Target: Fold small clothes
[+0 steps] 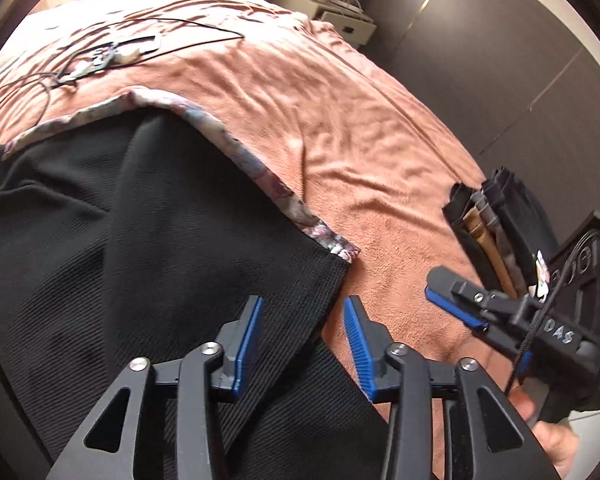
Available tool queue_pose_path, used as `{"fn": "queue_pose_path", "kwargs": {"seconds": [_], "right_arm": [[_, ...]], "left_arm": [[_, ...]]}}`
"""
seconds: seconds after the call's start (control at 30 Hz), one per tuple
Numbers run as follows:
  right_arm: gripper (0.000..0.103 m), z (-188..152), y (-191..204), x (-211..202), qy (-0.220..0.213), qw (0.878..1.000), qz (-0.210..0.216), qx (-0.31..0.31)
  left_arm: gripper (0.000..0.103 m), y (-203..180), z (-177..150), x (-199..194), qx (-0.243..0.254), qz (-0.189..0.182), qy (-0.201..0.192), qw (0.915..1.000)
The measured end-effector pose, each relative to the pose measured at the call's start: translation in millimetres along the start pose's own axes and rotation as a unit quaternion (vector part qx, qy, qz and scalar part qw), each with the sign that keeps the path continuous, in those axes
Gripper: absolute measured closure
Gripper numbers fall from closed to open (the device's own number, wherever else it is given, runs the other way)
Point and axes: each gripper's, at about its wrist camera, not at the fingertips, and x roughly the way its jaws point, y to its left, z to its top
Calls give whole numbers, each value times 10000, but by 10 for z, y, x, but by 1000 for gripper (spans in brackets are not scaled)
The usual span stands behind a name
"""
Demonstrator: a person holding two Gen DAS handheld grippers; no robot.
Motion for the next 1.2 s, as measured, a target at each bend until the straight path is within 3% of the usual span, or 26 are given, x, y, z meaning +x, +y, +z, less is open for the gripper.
{"fn": "queue_pose_path", "kwargs": {"seconds": [0.3, 0.4, 0.5, 0.53, 0.6, 0.63, 0.67, 0.9, 1.13, 1.2], "right_arm": [[78, -1, -167, -1, -101, 9997, 22, 219], [78, -31, -192, -39, -49, 9998, 52, 194], [78, -51, -179, -31, -34, 9998, 31, 177], [78, -54, -204, -50, -20, 9998, 41, 186], [78, -42, -175, -7, 23, 9998, 61, 174], [78, -19, -188, -5, 42, 9998, 72, 162], [78, -11, -165, 14, 55, 9998, 82, 149], [78, -12, -56, 12, 38, 9996, 258, -71], [77, -28, 126, 101, -3, 9980, 448, -443], [68, -34, 145, 173, 22, 9977, 515, -439]], "left_arm": [[56, -244, 82, 453, 576, 279, 216, 9977], [48, -273, 103, 579, 622, 322, 205, 9973], [47, -304, 85, 641, 731, 420, 99, 9964], [49, -317, 85, 643, 773, 492, 70, 9958], [69, -317, 121, 637, 798, 669, 44, 9946], [89, -289, 143, 615, 725, 555, 44, 9958], [92, -246, 165, 585, 611, 467, 52, 9970], [93, -22, 242, 180, 90, -16, -279, 9996], [93, 250, 321, -328, -156, 82, -683, 9975], [93, 343, 326, -482, -220, 147, -792, 9965]]}}
